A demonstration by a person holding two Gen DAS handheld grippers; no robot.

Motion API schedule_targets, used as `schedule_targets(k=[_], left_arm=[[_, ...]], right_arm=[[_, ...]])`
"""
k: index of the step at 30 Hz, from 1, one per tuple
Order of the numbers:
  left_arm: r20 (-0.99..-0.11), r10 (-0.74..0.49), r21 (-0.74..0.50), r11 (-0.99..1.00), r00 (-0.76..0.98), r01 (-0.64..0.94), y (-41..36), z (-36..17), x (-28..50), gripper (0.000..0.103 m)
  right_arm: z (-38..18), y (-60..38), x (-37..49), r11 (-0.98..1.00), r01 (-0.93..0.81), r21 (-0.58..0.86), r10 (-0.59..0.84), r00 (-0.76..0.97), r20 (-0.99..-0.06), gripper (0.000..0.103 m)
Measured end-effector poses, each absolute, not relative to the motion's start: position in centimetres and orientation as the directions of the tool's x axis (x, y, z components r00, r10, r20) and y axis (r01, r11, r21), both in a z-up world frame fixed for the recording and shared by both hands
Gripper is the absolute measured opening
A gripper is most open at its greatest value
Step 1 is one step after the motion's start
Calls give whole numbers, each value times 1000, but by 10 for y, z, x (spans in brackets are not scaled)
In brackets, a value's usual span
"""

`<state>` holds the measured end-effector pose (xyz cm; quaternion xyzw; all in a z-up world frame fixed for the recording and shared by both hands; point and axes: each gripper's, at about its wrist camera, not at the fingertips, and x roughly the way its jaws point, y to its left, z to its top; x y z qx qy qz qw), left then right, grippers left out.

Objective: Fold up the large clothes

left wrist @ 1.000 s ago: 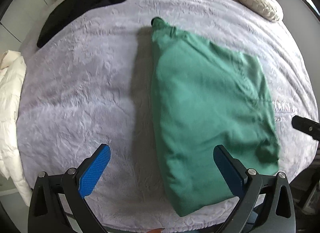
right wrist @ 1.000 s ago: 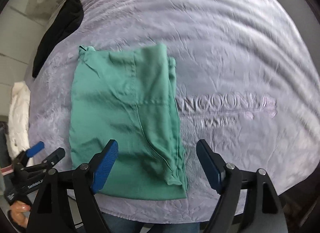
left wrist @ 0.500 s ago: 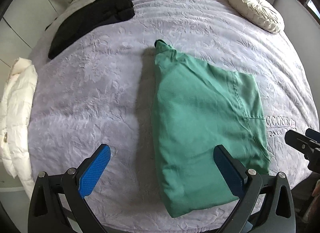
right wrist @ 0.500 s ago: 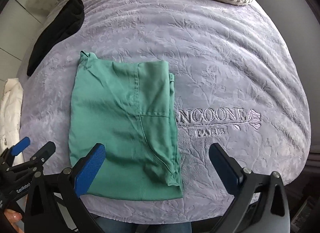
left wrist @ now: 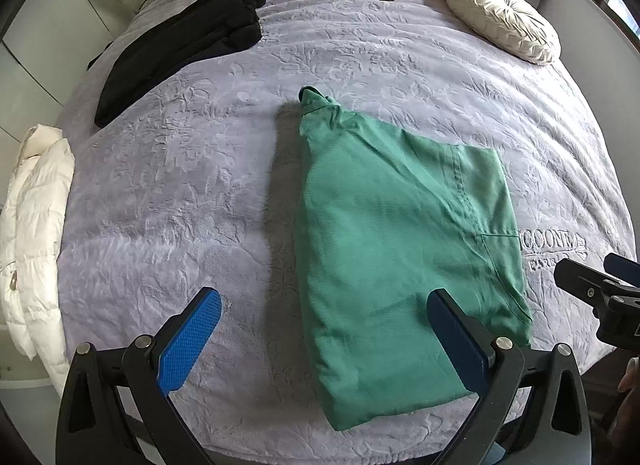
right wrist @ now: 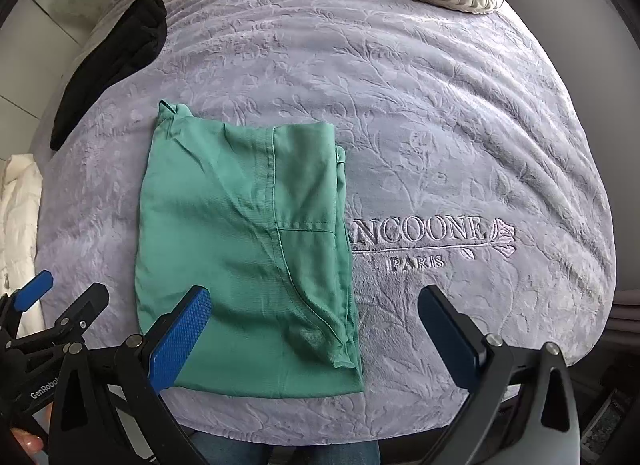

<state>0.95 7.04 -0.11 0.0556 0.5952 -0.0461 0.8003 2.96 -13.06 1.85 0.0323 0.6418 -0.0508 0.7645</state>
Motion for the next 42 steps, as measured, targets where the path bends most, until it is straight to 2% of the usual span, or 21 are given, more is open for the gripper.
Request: schedule_targets(k=[42], left_arm=[[-959,-2,43,987,284,152,70,-1,14,103]], right_arm=[[19,-130,34,994,112,-6,-24,165,-986,103]])
